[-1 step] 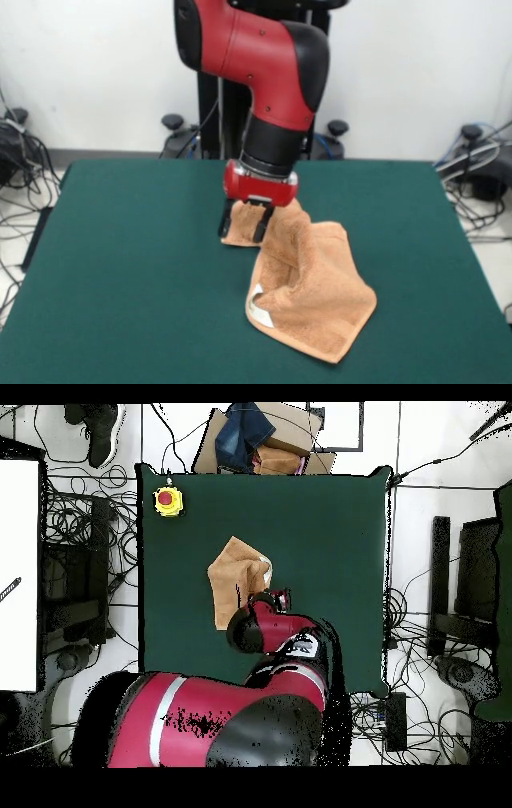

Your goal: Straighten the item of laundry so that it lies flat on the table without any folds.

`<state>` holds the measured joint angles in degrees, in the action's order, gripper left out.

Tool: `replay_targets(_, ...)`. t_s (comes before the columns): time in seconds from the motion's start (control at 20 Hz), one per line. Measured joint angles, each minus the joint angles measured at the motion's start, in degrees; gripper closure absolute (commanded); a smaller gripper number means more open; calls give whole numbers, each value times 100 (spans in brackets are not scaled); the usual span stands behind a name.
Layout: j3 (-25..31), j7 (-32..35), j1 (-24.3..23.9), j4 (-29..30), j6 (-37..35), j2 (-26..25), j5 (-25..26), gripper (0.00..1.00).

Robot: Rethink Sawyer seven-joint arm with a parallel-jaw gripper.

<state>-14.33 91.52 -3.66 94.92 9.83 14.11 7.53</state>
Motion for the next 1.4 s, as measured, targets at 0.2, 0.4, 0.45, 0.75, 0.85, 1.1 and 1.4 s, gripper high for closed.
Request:
replay_targets(0.2,0,0,7,-163,-39,19,-25,0)
replay_targets(0.4,-1,0,7,-251,-8,-9,-26,0)
replay_targets(0.45,-1,0,8,-275,11,-24,-28,0)
replay_targets(0.75,0,0,10,-431,322,-284,-136,0)
replay_targets(0.85,0,0,12,-457,432,-374,-179,0)
replay_targets(1.1,0,0,27,-472,664,-610,-279,0)
replay_targets(1.4,-97,0,163,-473,708,-770,-383,0)
